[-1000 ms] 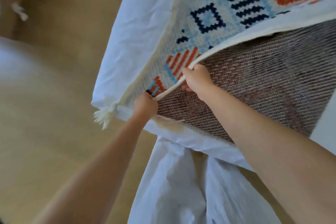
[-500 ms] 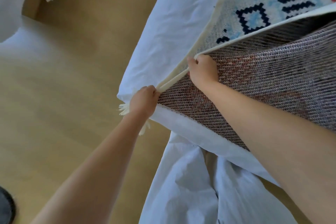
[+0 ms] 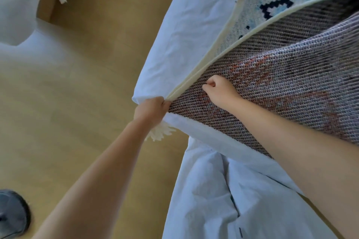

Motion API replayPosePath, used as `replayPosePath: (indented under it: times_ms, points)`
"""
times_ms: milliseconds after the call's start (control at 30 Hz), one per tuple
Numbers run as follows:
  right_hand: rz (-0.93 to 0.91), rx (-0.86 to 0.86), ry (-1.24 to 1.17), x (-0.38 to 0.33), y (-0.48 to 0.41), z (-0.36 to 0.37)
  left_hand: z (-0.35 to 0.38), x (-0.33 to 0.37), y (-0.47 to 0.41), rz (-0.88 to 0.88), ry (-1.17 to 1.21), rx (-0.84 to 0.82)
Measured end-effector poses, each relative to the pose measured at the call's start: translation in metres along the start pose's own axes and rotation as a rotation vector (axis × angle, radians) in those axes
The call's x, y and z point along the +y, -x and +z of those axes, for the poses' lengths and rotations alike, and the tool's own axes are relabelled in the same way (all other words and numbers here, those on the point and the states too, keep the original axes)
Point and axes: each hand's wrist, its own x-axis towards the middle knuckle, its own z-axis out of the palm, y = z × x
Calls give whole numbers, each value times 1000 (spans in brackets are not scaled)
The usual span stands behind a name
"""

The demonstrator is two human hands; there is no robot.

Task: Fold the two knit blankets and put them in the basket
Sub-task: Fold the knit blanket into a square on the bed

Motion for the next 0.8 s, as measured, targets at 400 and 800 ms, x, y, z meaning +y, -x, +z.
replayPosePath:
  times_ms: [400, 800]
  points:
    - [233, 253, -312, -34, 15, 56, -4, -15, -14, 196, -57, -94]
    - [424, 638, -708, -67, -15, 43, -101, 68, -68, 1164, -927, -50]
